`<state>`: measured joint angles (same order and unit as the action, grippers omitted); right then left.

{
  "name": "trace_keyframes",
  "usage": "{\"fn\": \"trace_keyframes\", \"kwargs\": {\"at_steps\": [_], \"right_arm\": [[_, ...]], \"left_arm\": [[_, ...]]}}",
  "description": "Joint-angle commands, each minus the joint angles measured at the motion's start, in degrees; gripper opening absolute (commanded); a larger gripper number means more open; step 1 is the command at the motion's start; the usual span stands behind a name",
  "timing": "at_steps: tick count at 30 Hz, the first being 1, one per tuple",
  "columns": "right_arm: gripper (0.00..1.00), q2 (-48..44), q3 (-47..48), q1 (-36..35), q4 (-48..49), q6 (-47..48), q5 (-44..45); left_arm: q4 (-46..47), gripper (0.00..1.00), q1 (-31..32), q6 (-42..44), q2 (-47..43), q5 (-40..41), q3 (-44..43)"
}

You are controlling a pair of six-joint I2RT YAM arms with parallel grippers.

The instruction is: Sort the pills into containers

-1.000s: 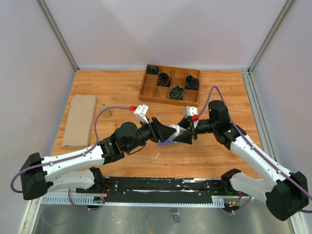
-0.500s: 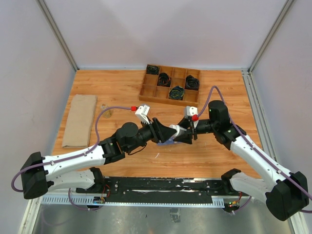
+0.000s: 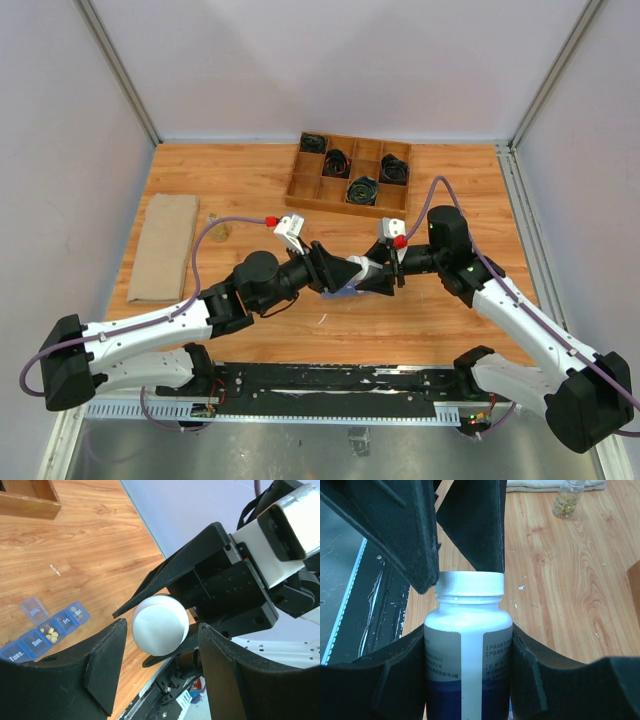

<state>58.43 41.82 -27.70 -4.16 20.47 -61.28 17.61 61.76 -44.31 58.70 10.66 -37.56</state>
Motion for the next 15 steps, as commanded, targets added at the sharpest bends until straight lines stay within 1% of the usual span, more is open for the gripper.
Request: {"fn": "trace_keyframes", "kwargs": {"at_steps": [1,15], "right_arm": [[0.14,-0.5,1.7,0.6,1.0,0.1,-0.8],[0.14,-0.5,1.7,0.7,1.0,-0.2,-0.8]], "left_arm": [[2.6,0.63,0.6,1.5,-1.7,0.6,-0.8],[2.3,0.62,0.7,2.3,0.1,0.2,-1.6]]}}
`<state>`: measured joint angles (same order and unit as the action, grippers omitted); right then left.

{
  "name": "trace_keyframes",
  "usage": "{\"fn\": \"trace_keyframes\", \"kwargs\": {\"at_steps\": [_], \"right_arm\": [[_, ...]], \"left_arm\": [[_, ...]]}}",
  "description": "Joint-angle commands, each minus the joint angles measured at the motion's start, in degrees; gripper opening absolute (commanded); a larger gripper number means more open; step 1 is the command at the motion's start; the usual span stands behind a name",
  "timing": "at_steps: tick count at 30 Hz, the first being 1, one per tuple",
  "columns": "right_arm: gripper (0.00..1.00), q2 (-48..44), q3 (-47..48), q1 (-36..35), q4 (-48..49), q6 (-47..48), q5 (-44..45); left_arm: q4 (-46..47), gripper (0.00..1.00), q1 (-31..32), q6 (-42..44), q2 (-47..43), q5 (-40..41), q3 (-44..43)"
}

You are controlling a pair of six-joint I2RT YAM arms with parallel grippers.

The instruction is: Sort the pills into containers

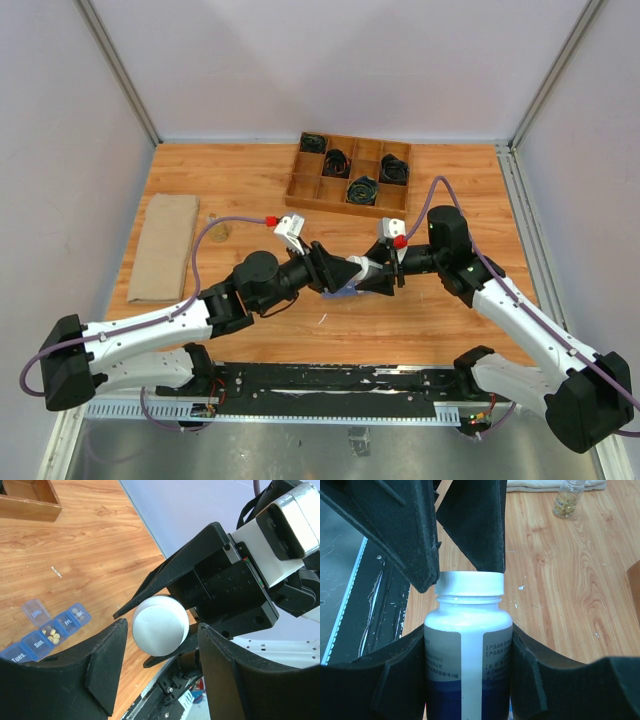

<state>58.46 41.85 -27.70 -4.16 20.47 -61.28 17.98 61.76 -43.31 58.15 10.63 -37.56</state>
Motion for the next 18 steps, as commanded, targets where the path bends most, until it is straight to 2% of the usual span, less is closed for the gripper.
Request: {"fn": "trace_keyframes", "kwargs": {"at_steps": [1,6,8,11,13,16,18], "right_arm": [[0.14,-0.5,1.7,0.7,1.0,-0.2,-0.9],[0.13,-0.6,1.7,0.7,1.0,-0.1,-0.9],[0.13,-0.5,1.7,0.6,1.0,-0.2,-0.9],[0.14,-0.6,1.7,0.6,1.0,-0.2,-1.0],[0.13,-0.7,1.7,0.6,1.0,-0.3,-1.1],[0.13,-0.9,1.7,0.7,1.4,-0.7,-1.8],[0.13,-1.0,1.6,0.6,1.5,-0.8,-2.0]], "left_arm": [[1.9,0.62,0.7,1.3,0.8,0.2,-1.7],[1.9,0.59,0.7,1.4,1.1,-0.2,-1.7],[1.9,0.53,0.7,1.6,1.0,-0.3,-1.8],[1.9,0.38,0.7,2.7,1.2,-0.6,-1.6],[2.0,0.34,0.7,3.8,1.2,-0.9,-1.3],[3.9,0.32,0.7,7.6,1.0,-1.7,0.7],[8.4,0.31,0.6,13.3,0.4,-3.6,3.3]]}}
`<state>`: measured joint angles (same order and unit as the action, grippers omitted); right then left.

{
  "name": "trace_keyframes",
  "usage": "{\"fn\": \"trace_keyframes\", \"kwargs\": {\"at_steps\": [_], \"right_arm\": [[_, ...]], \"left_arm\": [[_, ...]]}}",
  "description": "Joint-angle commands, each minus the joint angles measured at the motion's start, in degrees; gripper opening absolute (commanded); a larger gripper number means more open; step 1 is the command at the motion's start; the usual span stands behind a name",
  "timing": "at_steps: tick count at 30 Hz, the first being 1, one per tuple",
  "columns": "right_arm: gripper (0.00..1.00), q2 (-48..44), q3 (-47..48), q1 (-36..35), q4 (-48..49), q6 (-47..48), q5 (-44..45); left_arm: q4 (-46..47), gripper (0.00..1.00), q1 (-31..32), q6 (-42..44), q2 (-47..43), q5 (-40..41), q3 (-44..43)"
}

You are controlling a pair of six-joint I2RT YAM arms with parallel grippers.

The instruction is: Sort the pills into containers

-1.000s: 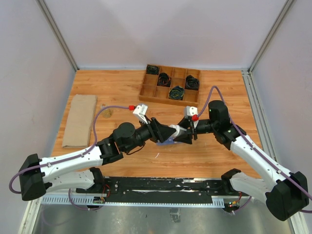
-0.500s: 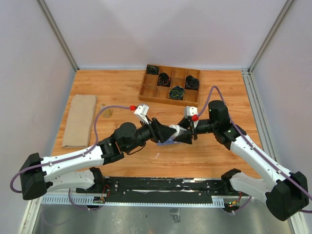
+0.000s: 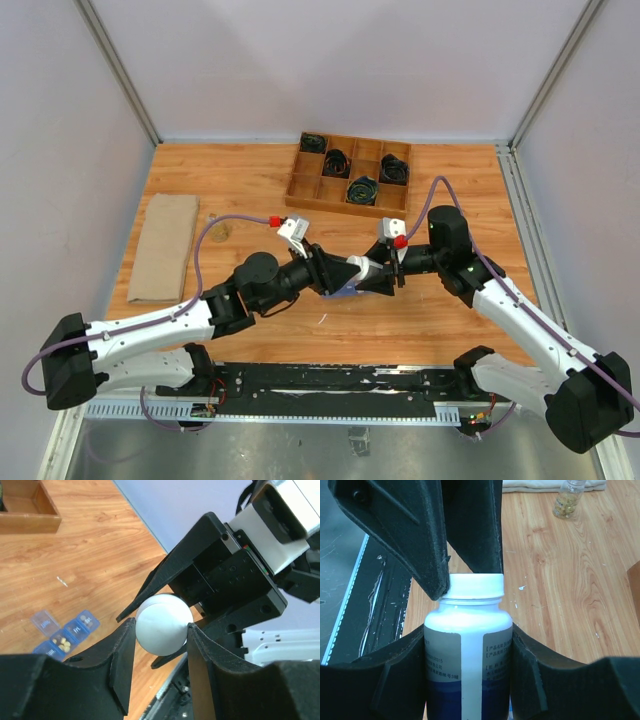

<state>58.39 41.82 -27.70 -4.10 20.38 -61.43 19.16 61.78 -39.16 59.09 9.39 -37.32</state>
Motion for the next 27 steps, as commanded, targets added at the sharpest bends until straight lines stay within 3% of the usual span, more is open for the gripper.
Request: {"fn": "trace_keyframes", "kwargs": {"at_steps": [1,5,12,16,20,23,27], "right_arm": [[0.13,-1.0,1.6,0.7,1.5,-0.7,-2.0],[0.13,-1.1,1.5,0.6,1.6,-0.8,-2.5],[0.13,-1.5,1.3,0.6,1.7,-0.5,-2.9],[0.13,-1.7,1.2,0.6,1.7,-0.4,-3.0],[0.13,-1.7,1.2,0.6,1.7,-0.2,-3.1],[0.13,-1.7,1.2,0.7,1.6,0.0,-3.2],[0.13,-2.0,1.2,0.7,1.4,0.2,-3.2]], "left_arm": [[10.6,0.30,0.5,12.3,-0.9,-4.5,5.0],[24.6,0.23,-0.7,24.3,-2.6,-17.3,12.8],[27.6,0.22,-4.6,41.3,-3.3,-37.4,15.0],[27.2,0.23,-4.6,48.4,-3.2,-35.8,15.3],[30.6,0.25,-4.7,48.4,-2.4,-35.2,15.5],[32.6,0.31,-4.7,47.0,-1.4,-35.6,14.9],[34.9,0.48,-4.9,43.6,-1.0,-34.6,14.9]]}}
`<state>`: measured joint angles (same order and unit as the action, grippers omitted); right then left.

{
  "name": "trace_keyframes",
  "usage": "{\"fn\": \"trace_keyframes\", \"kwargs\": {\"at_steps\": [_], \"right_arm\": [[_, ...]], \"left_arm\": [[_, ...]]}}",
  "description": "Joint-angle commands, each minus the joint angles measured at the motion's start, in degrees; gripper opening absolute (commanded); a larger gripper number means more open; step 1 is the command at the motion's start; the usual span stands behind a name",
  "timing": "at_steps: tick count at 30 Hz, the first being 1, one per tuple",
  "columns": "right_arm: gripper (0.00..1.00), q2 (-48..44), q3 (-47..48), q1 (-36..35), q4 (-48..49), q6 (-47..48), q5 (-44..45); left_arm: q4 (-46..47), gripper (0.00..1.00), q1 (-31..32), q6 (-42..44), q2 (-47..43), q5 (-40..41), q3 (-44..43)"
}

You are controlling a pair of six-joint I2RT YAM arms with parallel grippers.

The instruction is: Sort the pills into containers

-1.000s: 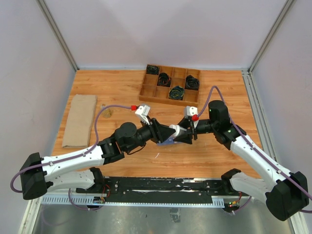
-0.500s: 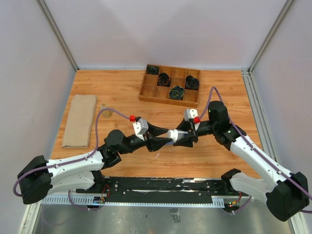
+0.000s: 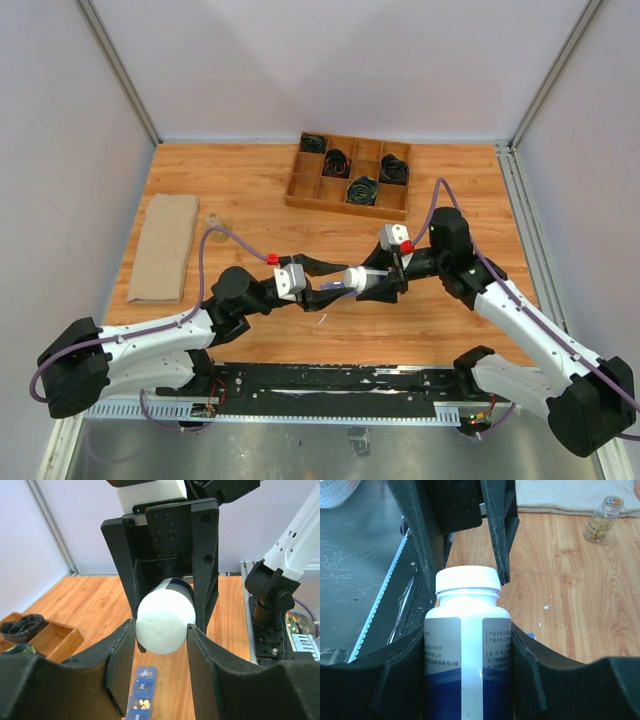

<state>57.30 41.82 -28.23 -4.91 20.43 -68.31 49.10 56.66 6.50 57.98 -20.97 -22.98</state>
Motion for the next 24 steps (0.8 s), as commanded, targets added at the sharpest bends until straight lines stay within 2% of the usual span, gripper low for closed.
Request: {"fn": "trace_keyframes", "kwargs": {"at_steps": [1,6,11,16,19,24], "right_arm": [[0.13,-0.9,1.2,1.2,2.3,0.3,3.7],[0.13,-0.9,1.2,1.2,2.2,0.5,3.7],[0.13,-0.9,1.2,1.2,1.9,0.8,3.9],[0.13,-0.8,1.3,1.2,1.5,1.3,4.2],[0.13,-0.8,1.2,1.2,1.5,1.6,4.5],[0.14,-1.0,1.1,1.2,1.5,1.8,4.8]], "left_arm": [[5.5,0.54,0.2,-3.3,0.0,-3.7,0.7],[6.1,0.83,0.1,-9.6,-2.9,-0.1,1.1],[3.2,0.99,0.1,-18.3,-8.1,3.8,1.6],[-5.3,0.99,0.0,-31.7,-10.4,8.1,-0.3],[-5.6,0.99,0.1,-40.1,-10.2,9.6,-0.4],[-6.0,0.92,0.2,-53.5,-10.9,19.5,1.4]]}}
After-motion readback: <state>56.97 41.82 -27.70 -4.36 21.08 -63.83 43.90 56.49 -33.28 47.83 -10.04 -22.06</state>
